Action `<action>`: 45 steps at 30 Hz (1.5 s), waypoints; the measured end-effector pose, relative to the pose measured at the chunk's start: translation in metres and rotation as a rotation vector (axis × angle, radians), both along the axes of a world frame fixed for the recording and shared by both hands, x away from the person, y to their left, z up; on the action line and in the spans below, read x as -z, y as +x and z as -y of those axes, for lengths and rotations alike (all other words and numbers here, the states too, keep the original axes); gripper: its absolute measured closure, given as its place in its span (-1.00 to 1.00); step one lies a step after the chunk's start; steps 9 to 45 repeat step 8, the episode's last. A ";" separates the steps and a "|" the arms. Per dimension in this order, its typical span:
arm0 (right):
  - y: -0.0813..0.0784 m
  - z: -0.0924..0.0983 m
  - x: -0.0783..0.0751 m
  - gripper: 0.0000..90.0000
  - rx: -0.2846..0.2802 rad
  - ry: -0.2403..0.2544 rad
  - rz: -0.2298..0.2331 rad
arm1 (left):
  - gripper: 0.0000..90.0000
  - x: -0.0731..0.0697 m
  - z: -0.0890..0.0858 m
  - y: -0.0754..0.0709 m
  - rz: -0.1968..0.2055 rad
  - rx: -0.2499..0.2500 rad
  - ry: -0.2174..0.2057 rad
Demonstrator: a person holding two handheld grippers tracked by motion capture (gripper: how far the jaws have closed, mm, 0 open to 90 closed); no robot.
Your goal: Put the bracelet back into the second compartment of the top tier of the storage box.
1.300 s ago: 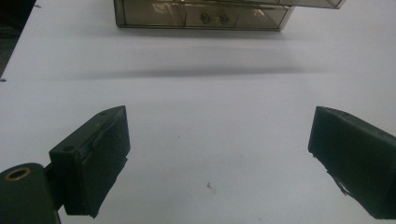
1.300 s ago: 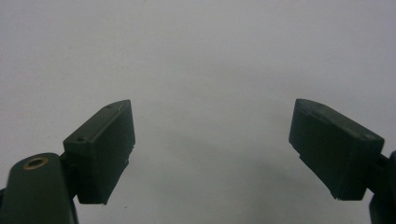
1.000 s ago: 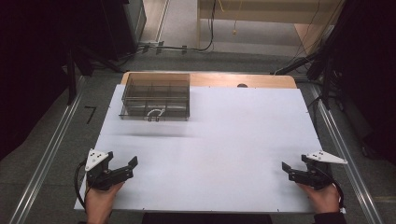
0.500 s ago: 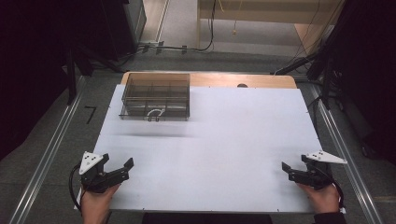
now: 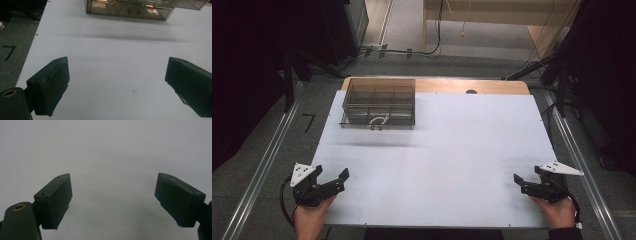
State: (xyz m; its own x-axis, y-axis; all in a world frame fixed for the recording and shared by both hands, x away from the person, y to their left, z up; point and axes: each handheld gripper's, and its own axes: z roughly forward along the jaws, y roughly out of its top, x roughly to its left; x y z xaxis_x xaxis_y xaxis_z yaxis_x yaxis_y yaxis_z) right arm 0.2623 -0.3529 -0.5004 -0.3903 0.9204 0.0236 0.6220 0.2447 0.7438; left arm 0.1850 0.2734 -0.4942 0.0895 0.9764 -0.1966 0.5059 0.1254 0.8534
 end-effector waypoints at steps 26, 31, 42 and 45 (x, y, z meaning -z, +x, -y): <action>0.000 0.000 0.000 -0.71 0.000 0.000 0.000 | -0.86 0.001 -0.005 -0.001 -0.005 -0.014 -0.005; 0.000 0.000 0.000 -0.71 0.000 0.000 0.000 | -0.86 0.001 -0.005 -0.001 -0.005 -0.014 -0.005; 0.000 0.000 0.000 -0.71 0.000 0.000 0.000 | -0.86 0.001 -0.005 -0.001 -0.005 -0.014 -0.005; 0.000 0.000 0.000 -0.71 0.000 0.000 0.000 | -0.86 0.001 -0.005 -0.001 -0.005 -0.014 -0.005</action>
